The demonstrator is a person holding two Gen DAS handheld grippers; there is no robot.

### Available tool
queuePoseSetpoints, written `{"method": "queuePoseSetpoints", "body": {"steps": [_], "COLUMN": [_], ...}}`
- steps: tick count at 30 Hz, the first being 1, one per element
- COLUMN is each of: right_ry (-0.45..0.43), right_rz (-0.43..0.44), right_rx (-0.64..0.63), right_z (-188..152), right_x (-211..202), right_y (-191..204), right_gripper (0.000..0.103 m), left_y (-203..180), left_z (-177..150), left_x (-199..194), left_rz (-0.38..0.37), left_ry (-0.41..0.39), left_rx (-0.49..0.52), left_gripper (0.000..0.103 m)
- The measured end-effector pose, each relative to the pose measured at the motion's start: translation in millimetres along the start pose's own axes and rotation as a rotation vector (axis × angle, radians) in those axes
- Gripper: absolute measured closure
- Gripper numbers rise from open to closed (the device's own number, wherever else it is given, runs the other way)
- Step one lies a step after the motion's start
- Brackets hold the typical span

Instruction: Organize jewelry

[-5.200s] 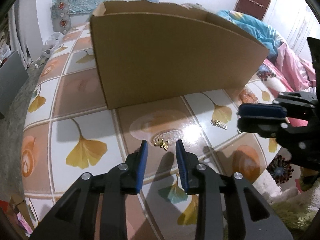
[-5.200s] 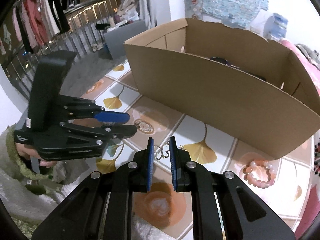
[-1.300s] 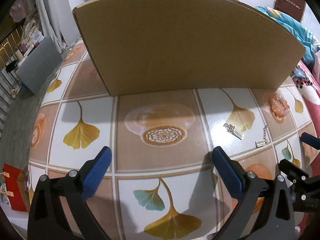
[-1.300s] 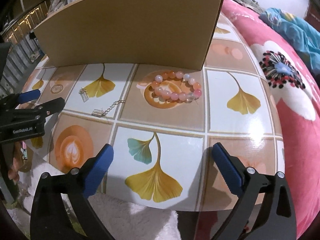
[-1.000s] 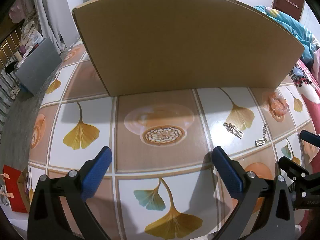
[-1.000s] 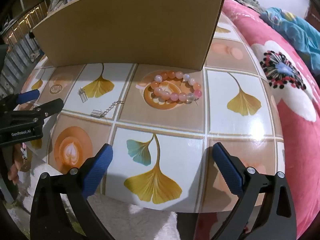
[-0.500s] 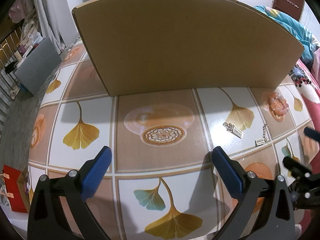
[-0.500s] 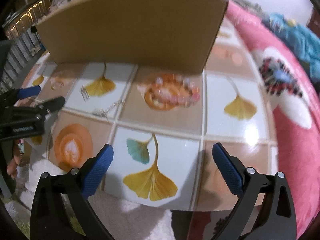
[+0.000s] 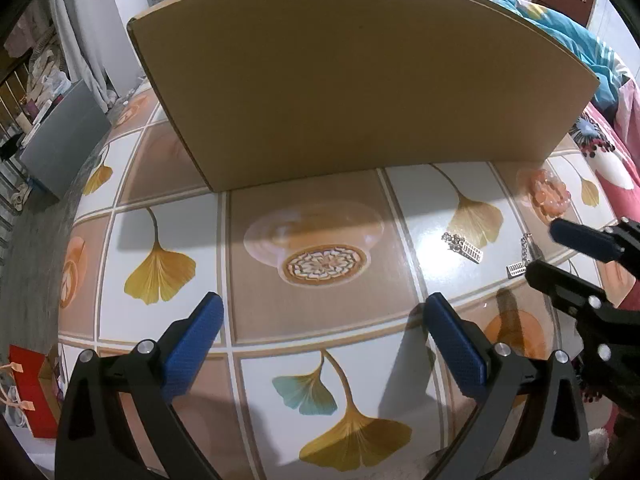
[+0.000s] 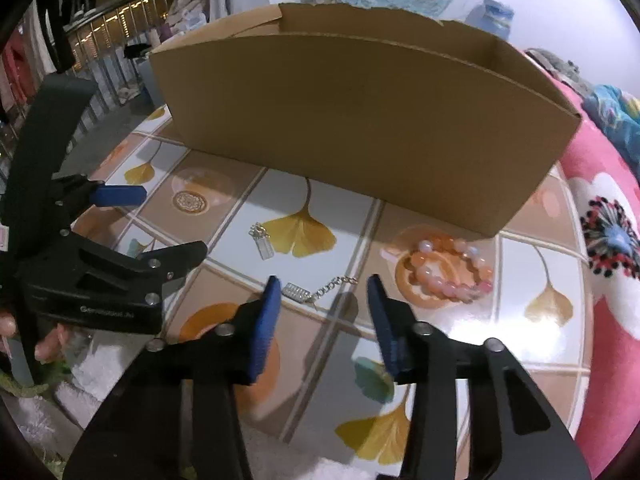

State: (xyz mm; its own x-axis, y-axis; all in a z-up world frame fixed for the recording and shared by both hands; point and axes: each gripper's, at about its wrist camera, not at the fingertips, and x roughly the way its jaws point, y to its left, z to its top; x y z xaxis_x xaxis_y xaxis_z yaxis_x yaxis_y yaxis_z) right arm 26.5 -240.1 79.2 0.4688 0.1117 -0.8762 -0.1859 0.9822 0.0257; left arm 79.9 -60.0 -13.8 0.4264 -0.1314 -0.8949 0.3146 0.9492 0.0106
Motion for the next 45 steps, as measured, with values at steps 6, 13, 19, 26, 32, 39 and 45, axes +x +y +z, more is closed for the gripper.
{"method": "queuePoseSetpoints", "body": {"steps": [6, 13, 19, 26, 32, 39, 45], "right_ry": [0.008, 0.005, 0.013, 0.006, -0.036, -0.082, -0.076], "right_rz": [0.023, 0.009, -0.011, 0.016, 0.119, 0.235, 0.288], "right_rx": [-0.025, -0.067, -0.046, 0.049, 0.182, 0.306, 0.361], "right_z": [-3.2, -5.4, -9.6, -13.5, -11.8, -8.9, -6.7], "right_x": [8.7, 9.8, 7.2, -1.0, -19.2, -35.7, -31.7], "right_y": [5.6, 11.8, 4.4, -15.0, -44.0, -66.9, -66.9], "right_gripper": [0.073, 0.092, 0.097, 0.103, 0.103, 0.103, 0.103], "left_y": [-0.3, -0.2, -0.5, -0.4, 0.0, -1.2, -1.7], "left_z": [-0.4, 0.0, -0.9, -1.1, -0.8, -1.6, -2.8], "left_x": [-0.6, -0.7, -0.7, -0.9, -0.8, -0.3, -0.8], "left_rz": [-0.002, -0.002, -0.002, -0.002, -0.002, 0.001, 0.003], "left_ry": [0.0, -0.003, -0.01, -0.011, -0.013, -0.023, -0.032], "left_rx": [0.005, 0.006, 0.005, 0.005, 0.006, 0.002, -0.003], "left_gripper": [0.004, 0.004, 0.004, 0.004, 0.004, 0.004, 0.004]}}
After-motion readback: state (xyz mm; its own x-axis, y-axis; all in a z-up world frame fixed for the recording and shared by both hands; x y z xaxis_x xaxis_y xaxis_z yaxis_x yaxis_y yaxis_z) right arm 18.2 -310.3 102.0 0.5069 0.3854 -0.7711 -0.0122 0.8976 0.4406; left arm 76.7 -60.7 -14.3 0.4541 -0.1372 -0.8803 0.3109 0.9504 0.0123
